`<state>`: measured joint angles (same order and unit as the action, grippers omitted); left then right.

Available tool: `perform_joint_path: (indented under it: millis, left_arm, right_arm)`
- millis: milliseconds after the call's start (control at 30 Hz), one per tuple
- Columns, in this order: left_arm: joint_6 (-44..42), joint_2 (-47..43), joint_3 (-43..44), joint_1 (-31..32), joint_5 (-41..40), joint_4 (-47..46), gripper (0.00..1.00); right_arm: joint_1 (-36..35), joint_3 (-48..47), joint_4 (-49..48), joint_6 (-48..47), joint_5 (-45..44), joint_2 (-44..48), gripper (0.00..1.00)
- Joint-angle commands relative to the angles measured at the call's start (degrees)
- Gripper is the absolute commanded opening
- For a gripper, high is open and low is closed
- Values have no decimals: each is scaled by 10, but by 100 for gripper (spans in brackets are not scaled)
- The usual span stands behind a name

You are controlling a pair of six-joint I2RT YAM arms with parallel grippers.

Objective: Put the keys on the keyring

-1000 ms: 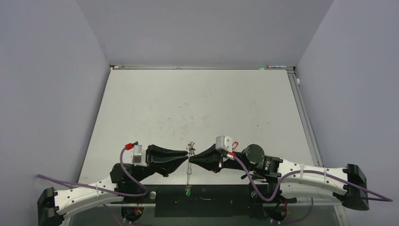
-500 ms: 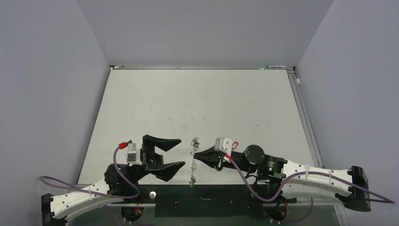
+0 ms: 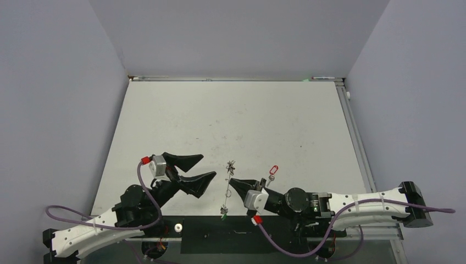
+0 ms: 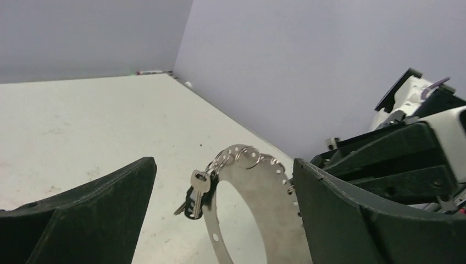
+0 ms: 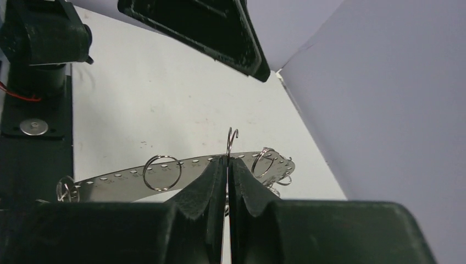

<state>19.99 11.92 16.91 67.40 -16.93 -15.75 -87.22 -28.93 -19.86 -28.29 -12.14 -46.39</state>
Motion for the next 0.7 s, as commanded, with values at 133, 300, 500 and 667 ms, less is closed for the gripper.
perform_joint_path:
  millis: [133, 300, 500, 667]
  left_arm:
    - [-12, 0, 35, 0, -42, 53, 91]
    - [-12, 8, 38, 0, -51, 64, 88]
    - [-11, 46, 43, 0, -82, 72, 85]
    - [-20, 142, 52, 1, -87, 68, 85]
  right_arm:
    - [-91, 5, -130, -198, -218, -32, 5]
    - [-77, -8, -133, -148, -261, -33, 5]
    - [52, -67, -10, 6, -257, -22, 5]
    - [116, -99, 32, 74, -317, -10, 5]
